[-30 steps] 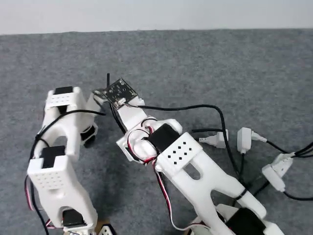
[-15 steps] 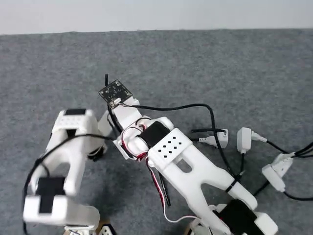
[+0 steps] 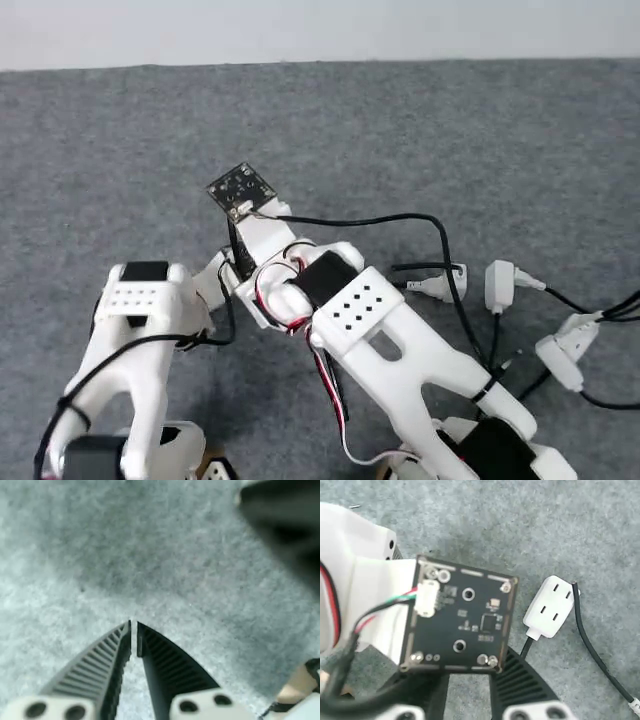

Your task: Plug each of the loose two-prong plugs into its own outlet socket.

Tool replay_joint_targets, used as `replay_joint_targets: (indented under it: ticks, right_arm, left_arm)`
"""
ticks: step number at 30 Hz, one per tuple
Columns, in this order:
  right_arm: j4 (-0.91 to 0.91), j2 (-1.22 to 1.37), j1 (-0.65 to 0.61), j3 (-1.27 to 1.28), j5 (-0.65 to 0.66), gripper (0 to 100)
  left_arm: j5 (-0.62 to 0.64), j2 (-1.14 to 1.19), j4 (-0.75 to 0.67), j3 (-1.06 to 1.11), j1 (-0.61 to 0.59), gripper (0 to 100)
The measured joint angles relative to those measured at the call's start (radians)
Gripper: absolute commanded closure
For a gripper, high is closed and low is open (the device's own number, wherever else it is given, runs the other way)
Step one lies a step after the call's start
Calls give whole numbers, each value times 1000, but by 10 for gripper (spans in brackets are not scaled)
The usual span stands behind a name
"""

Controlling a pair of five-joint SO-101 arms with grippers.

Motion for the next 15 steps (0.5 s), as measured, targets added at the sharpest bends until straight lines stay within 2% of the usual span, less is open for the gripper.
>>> replay_joint_targets:
  ticks: [6,11,15]
  right_arm:
    - [2,-5,-3,6,3,991]
    - [3,-21,-5,46,84,991]
    - [-35,-25,-5,94,97,991]
  left_arm:
    - [3,-133,-14,98,-2,990]
    - [5,-252,-14,193,18,990]
    - [6,-359,-14,264,23,990]
